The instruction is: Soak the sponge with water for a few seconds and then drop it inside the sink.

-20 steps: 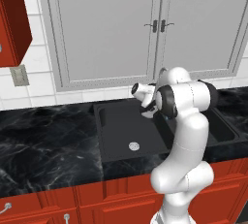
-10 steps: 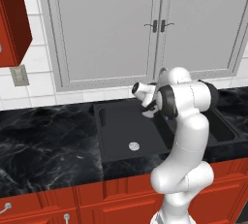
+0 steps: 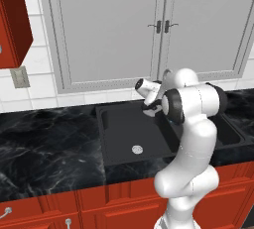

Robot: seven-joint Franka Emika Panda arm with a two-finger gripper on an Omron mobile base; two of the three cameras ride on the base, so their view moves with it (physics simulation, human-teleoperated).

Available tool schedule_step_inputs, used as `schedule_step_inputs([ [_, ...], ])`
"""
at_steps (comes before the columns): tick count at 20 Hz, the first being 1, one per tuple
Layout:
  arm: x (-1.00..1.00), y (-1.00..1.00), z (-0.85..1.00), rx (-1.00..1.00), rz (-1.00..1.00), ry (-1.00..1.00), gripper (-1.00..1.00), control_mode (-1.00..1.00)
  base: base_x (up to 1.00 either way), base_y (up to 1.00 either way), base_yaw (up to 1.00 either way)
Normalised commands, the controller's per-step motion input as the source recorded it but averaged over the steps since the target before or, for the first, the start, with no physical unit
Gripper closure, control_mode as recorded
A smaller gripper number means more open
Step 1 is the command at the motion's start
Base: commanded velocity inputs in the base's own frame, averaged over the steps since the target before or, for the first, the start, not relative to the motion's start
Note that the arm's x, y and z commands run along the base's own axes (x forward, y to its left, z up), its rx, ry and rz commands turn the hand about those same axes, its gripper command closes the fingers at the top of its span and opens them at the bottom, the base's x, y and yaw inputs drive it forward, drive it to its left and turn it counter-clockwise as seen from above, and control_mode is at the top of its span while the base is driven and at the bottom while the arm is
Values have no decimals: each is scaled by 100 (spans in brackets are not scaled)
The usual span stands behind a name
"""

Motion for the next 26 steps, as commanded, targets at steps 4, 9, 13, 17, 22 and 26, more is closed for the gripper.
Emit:
schedule_step_inputs([
  [4,-6,30,11,10,7,0,100,-100,0,0,0],
  [9,-4,36,14,7,10,0,100,-100,0,0,0],
  [13,-9,48,12,6,16,1,100,-100,0,0,0],
  [17,-14,53,7,5,21,5,100,-100,0,0,0],
  [22,-3,45,15,6,21,5,100,-100,0,0,0],
  [26,0,24,10,10,19,4,100,-100,0,0,0],
])
